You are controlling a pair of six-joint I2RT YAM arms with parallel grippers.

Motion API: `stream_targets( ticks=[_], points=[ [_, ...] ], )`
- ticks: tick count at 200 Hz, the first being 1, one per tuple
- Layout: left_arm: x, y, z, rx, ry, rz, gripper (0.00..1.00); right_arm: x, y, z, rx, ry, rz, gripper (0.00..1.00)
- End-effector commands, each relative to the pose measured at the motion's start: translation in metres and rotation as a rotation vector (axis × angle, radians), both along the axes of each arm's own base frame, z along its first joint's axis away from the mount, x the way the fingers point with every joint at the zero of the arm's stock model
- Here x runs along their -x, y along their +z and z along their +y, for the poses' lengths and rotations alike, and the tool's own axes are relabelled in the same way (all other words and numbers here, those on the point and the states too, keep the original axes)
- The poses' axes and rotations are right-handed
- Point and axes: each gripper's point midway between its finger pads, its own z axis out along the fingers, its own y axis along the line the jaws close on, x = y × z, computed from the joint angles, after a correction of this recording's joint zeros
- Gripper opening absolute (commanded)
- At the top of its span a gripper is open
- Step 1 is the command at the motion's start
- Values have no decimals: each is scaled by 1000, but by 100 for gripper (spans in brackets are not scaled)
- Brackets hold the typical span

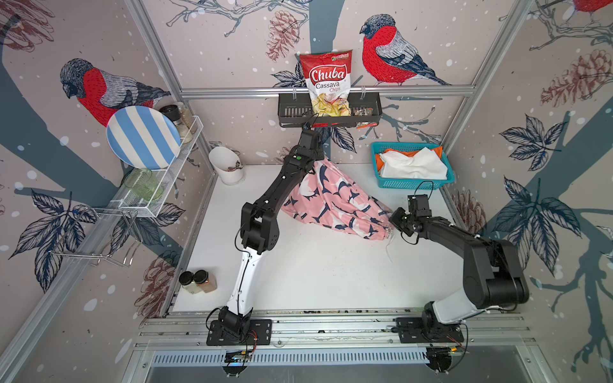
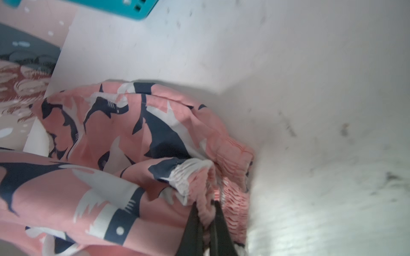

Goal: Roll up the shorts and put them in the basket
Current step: Fold the shorts at the center of the board.

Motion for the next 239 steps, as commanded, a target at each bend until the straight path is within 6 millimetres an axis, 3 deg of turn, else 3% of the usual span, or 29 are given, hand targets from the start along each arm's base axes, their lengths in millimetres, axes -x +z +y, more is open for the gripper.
stream_targets(
  ticks=[1,8,32,49,67,85,102,128,151,167,184,211,239],
  points=[
    [-4,-13,-5,44,-21,64,62,-23,19,-29,130,-92,-113,39],
    [-1,-16,-3,37,-14,82,68,-26,30,-31,165,-75,-130,53],
    [24,-20,3,3,-27,150,72,-29,64,-49,335,-64,-162,81],
    [53,-29,7,-23,-28,201,74,-33,82,-51,389,-28,-171,85],
    [87,-44,5,-33,-56,262,73,-41,86,-11,306,165,-226,85],
    [122,-71,-5,-38,-95,353,70,-42,74,35,213,381,-228,83],
    [149,-99,-13,-31,-119,424,68,-42,52,58,175,470,-165,79],
    [177,-140,-22,8,-154,505,65,-44,10,61,173,484,-30,75],
    [187,-173,-18,13,-151,571,65,-34,-23,46,225,449,91,72],
    [187,-193,-10,9,-141,604,64,-17,-41,35,249,423,163,71],
    [181,-210,-1,-28,-130,611,64,12,-54,44,193,455,221,71],
    [162,-231,19,-76,-108,648,63,76,-62,84,133,545,285,70],
    [140,-243,26,-108,-114,651,63,142,-62,148,13,661,304,72]
  ],
)
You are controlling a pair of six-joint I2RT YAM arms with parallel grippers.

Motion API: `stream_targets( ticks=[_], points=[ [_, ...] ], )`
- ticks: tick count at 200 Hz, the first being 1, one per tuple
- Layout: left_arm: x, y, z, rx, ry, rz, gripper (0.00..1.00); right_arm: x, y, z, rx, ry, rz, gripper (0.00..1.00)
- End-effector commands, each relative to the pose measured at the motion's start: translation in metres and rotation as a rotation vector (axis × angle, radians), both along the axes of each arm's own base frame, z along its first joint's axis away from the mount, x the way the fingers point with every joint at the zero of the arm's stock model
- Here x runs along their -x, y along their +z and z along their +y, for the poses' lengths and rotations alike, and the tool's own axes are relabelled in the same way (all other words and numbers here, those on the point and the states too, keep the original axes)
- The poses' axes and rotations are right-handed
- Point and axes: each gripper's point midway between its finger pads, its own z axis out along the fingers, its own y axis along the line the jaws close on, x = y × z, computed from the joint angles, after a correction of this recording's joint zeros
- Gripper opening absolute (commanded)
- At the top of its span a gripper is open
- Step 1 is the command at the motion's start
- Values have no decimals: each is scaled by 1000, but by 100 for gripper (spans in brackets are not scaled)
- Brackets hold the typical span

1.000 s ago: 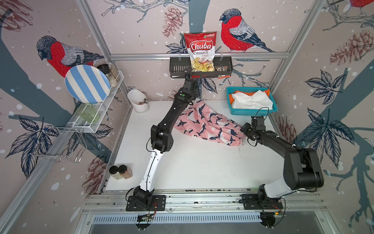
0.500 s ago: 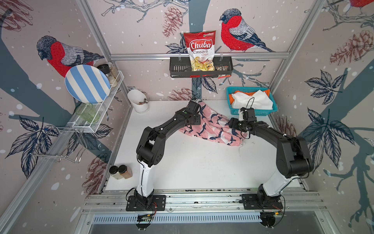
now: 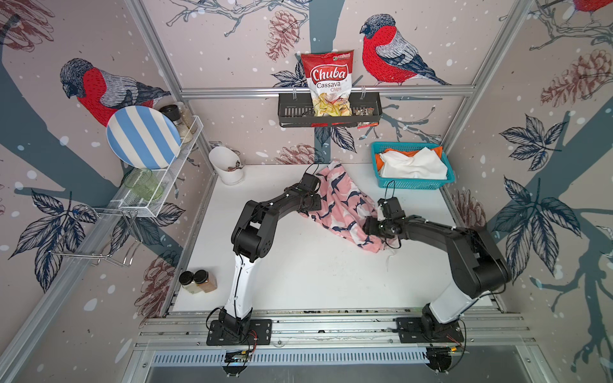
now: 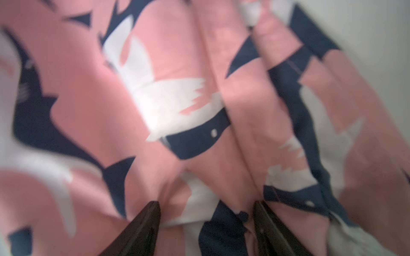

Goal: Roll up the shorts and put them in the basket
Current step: Fold the shorts at the center of the board.

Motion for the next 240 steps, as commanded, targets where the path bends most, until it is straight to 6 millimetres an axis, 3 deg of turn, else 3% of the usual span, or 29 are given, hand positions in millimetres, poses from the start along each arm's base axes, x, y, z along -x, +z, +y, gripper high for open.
stream_targets(
  ticks=[1,23,42,57,65,75,88,108,131,152,177,199,220,240],
  points=[
    [-4,-23,10,-62,-39,52,63,91,-24,37,-92,40,284,71],
    [-18,-18,5,-66,-64,41,63,125,4,113,-250,176,289,72],
    [-26,-1,2,-48,-68,1,63,139,76,186,-476,376,215,75],
    [-27,19,4,-38,-63,-37,62,132,128,204,-552,434,109,79],
    [-25,33,6,-32,-64,-63,63,120,140,198,-543,408,63,80],
    [-21,50,10,-26,-56,-93,62,101,139,179,-489,340,36,80],
    [-14,74,14,-16,-53,-128,62,81,121,147,-388,244,47,77],
    [6,106,20,3,-59,-150,63,67,90,103,-262,155,74,73],
    [48,135,15,25,-103,-150,62,49,66,58,-126,64,70,72],
    [101,153,-8,16,-179,-153,61,27,59,32,-145,3,65,70],
    [174,149,-43,27,-251,-125,60,-11,53,-1,-122,-89,37,68],
    [227,129,-62,35,-260,-76,60,-46,48,-15,-123,-139,12,65],
    [263,100,-72,28,-274,-6,61,-68,42,-10,-133,-129,17,63],
    [283,79,-89,42,-317,35,63,-82,39,-6,-131,-125,20,62]
  ],
)
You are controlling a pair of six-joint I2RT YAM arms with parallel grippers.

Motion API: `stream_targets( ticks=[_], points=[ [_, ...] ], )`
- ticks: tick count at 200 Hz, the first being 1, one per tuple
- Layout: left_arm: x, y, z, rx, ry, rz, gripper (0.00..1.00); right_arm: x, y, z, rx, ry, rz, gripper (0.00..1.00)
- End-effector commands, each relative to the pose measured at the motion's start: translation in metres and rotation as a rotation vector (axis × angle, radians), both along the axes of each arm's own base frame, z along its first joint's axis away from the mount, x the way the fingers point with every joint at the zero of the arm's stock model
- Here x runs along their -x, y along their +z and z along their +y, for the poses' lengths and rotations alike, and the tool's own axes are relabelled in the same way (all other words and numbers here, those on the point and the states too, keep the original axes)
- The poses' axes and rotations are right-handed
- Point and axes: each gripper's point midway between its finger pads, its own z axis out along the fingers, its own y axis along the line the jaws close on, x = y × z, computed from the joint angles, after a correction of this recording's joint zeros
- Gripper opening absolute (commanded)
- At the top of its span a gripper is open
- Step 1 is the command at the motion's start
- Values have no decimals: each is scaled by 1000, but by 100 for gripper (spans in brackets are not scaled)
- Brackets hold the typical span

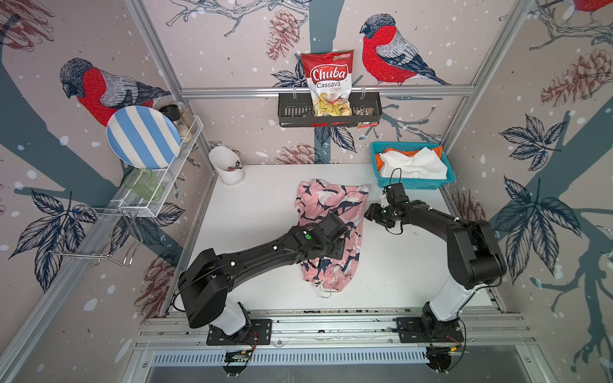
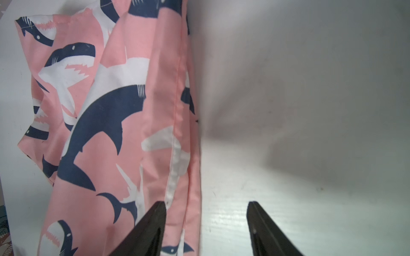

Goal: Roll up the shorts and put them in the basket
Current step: Fold the shorts at the center of the board.

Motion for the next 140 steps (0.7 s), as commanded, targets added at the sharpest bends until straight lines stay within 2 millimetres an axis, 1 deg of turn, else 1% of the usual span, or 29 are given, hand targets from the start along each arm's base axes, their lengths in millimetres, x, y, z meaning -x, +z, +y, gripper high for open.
stream_targets(
  ticks=[1,19,31,41,47,52,69,97,117,129,140],
  points=[
    [15,-17,-13,20,36,42,63,-19,2,6,-2,26,-33,62],
    [28,-37,-24,-1,-3,73,60,-24,3,6,-2,22,-28,61],
    [33,-51,-19,-29,-5,95,59,-26,7,7,-4,22,-36,61],
    [36,-61,-9,-58,3,101,58,-26,10,6,-2,19,-43,61],
    [36,-63,-4,-69,11,97,58,-26,10,5,-1,18,-42,61],
    [39,-71,9,-102,24,104,58,-26,12,5,-1,17,-42,61],
    [43,-80,38,-144,61,114,59,-24,14,4,1,18,-41,61],
    [45,-80,87,-137,164,119,65,-20,18,6,-5,21,-36,63],
    [42,-73,118,-155,243,89,68,-20,24,12,-12,26,-46,64],
    [39,-66,127,-155,259,71,69,-22,24,13,-14,28,-45,64],
    [39,-58,121,-122,234,63,68,-25,23,15,-20,29,-42,64]
  ],
)
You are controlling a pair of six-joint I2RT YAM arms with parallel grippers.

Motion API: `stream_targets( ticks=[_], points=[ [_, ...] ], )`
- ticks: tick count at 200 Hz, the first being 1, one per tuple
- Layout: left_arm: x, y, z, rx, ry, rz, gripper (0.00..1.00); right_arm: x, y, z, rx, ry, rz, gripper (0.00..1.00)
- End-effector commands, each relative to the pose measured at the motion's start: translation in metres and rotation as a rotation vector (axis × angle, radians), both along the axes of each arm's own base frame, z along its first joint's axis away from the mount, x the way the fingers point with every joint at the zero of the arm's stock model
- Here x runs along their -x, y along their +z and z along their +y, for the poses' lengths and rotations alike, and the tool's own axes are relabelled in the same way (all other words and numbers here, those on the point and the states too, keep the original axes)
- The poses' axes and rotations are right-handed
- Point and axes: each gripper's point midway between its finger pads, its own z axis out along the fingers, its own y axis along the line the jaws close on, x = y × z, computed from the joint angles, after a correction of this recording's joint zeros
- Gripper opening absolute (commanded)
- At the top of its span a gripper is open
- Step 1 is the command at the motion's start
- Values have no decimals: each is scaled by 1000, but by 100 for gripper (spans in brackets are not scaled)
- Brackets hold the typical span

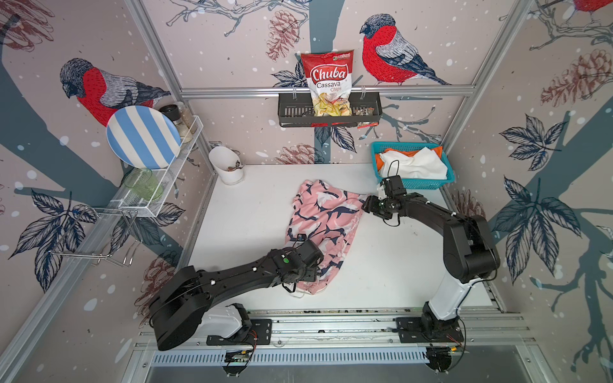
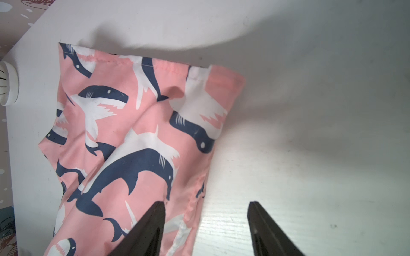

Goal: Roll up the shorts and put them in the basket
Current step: Fold the shorts at the center of the board.

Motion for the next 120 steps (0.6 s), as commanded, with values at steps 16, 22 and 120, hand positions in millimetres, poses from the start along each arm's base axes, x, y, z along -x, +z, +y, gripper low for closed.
stream_targets(
  ticks=[16,22,120],
  points=[
    [0,18,-2,40,-18,-16,68,-5,-2,7,-17,4,25,64],
    [0,21,-5,52,-26,-11,67,-7,-4,7,-18,3,28,64],
    [29,20,-26,-27,-158,64,56,-62,-11,-7,-6,-69,-1,37]
  ],
)
